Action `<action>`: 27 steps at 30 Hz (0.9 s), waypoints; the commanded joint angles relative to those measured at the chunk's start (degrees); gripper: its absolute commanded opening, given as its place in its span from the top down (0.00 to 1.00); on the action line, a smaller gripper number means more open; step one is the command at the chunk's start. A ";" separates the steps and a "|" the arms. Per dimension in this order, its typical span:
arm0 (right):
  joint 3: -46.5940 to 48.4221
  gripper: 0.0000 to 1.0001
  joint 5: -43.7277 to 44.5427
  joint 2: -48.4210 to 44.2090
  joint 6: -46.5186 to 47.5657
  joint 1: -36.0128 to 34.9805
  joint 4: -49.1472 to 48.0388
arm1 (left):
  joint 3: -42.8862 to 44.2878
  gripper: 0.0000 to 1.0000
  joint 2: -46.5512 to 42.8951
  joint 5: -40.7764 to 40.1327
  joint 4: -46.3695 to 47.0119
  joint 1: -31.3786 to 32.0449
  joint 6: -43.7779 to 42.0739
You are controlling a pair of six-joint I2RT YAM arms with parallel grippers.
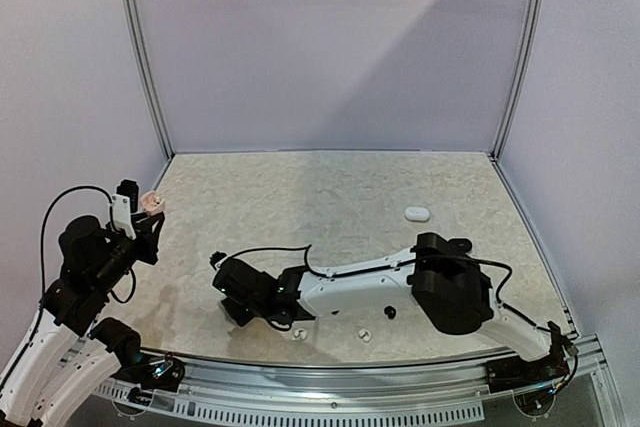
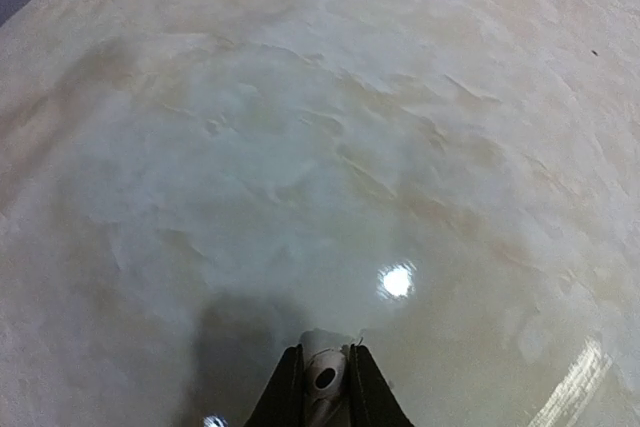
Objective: Insert the wireless bluetooth earbuds into the charging case
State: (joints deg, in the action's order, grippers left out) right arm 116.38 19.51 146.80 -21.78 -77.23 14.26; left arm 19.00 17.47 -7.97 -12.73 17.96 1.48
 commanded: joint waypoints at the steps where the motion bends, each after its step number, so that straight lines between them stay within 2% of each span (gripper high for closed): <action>1: -11.84 0.84 5.99 -5.25 -7.81 1.25 9.70 | -0.54 1.00 -0.77 0.73 0.44 -0.69 -0.95; 6: -22.51 0.84 8.86 -12.61 -14.28 2.47 11.92 | -0.55 1.00 -1.11 1.45 0.41 -0.68 -0.97; 12: -27.00 0.81 8.88 -16.29 -16.31 3.00 15.89 | -0.55 1.00 -1.26 2.06 0.43 -0.64 -0.86; 21: -25.14 0.68 2.97 -16.96 -13.93 4.13 17.41 | -0.64 1.00 -1.43 2.99 0.39 -0.65 -0.88; 27: -20.33 0.51 -3.93 -17.74 -9.64 5.71 18.31 | -0.68 1.00 -1.39 3.58 0.47 -0.69 -0.78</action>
State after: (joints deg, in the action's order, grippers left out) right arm 93.56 23.20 129.25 -35.16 -72.77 26.55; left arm 19.00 16.49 -5.32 -12.73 17.93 1.45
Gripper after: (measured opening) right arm 0.444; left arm 0.180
